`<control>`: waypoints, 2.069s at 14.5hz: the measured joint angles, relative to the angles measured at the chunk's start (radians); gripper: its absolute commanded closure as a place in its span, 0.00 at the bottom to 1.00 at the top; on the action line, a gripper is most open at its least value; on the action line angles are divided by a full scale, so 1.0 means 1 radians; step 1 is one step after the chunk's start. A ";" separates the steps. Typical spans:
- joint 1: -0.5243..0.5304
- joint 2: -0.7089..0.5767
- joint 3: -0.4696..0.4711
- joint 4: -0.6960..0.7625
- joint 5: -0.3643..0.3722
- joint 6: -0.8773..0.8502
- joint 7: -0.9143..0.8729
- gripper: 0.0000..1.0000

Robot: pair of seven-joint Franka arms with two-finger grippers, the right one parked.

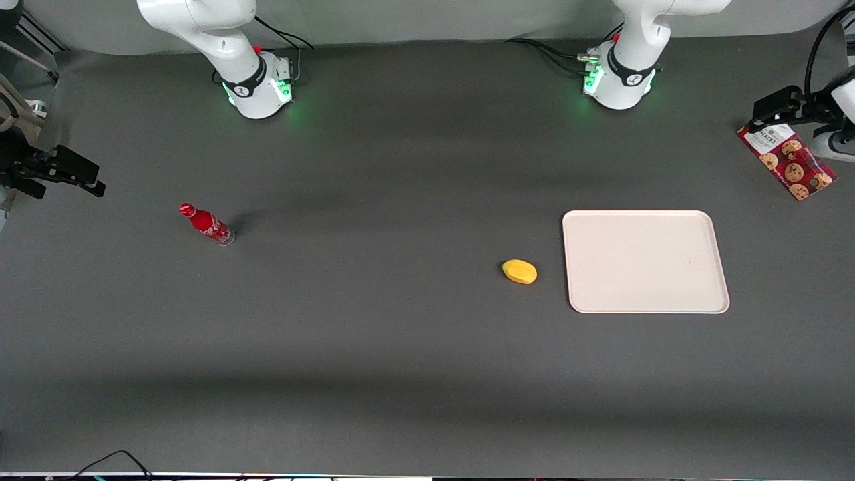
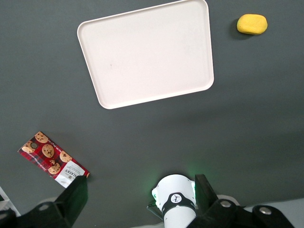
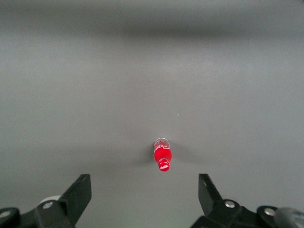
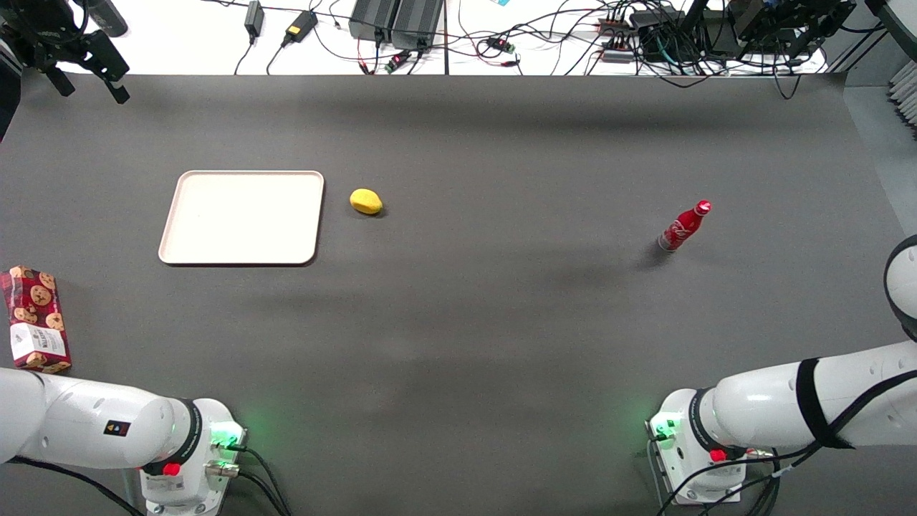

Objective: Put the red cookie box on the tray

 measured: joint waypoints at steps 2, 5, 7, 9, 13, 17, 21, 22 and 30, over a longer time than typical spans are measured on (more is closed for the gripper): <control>0.000 0.003 -0.001 -0.001 0.001 0.002 0.000 0.00; 0.000 0.006 -0.001 -0.004 0.002 0.002 0.000 0.00; 0.001 0.006 0.001 -0.006 0.003 0.002 0.000 0.00; 0.002 0.006 0.003 -0.009 0.003 0.002 0.000 0.00; 0.005 0.006 0.008 -0.012 0.004 -0.004 0.000 0.00; 0.007 0.006 0.054 -0.018 0.020 -0.005 0.000 0.00; 0.009 0.006 0.118 -0.021 0.103 -0.009 0.000 0.00; 0.010 0.006 0.143 -0.021 0.128 -0.010 0.000 0.00; 0.020 0.059 0.528 -0.154 0.237 0.194 0.138 0.00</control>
